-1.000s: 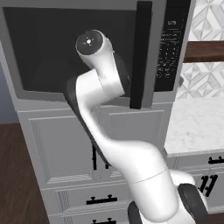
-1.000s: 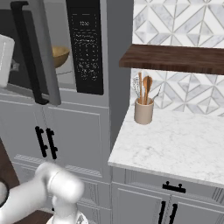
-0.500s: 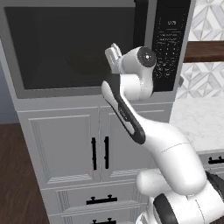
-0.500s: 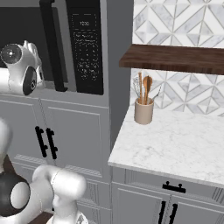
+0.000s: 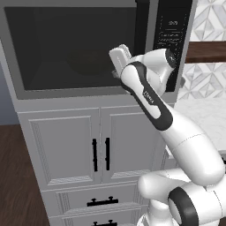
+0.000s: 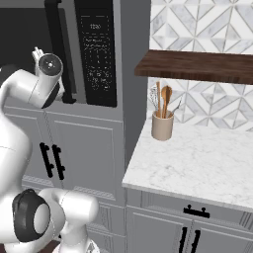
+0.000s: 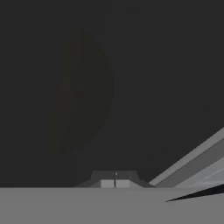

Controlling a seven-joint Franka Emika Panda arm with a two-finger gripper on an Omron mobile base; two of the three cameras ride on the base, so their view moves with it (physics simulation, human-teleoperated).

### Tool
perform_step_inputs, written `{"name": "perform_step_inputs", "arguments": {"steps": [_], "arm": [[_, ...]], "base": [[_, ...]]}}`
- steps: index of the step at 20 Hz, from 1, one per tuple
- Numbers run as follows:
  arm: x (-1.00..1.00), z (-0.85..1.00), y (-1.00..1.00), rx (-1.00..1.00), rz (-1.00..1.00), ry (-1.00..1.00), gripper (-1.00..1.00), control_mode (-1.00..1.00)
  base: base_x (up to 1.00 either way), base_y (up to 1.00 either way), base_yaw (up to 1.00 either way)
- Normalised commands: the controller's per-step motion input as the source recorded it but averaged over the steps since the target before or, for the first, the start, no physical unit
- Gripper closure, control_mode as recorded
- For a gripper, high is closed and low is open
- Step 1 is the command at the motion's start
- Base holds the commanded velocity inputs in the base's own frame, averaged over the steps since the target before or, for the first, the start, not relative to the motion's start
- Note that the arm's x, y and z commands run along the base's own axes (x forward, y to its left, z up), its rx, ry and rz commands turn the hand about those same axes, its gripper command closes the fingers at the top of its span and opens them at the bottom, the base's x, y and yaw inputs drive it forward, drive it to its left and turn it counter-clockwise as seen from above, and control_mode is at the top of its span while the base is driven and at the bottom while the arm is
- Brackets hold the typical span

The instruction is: Open the microwave, place the bowl with waffle inside the microwave, then close the microwave door and turn it on.

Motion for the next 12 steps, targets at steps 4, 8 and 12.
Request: {"name": "perform_step_inputs", "arguments": {"steps": [4, 8, 12], "arm": [[-0.25, -0.15, 0.00, -0.14, 0.13, 0.09, 1.00, -1.00], [-1.00, -0.27, -0.07, -0.10, -0.01, -0.14, 1.00, -1.00], [-1.00, -0.27, -0.41, -0.01, -0.20, -0.15, 1.00, -1.00]], "base": [[0.00, 0.00, 0.00], [0.00, 0.00, 0.00], [0.00, 0.00, 0.00]]}}
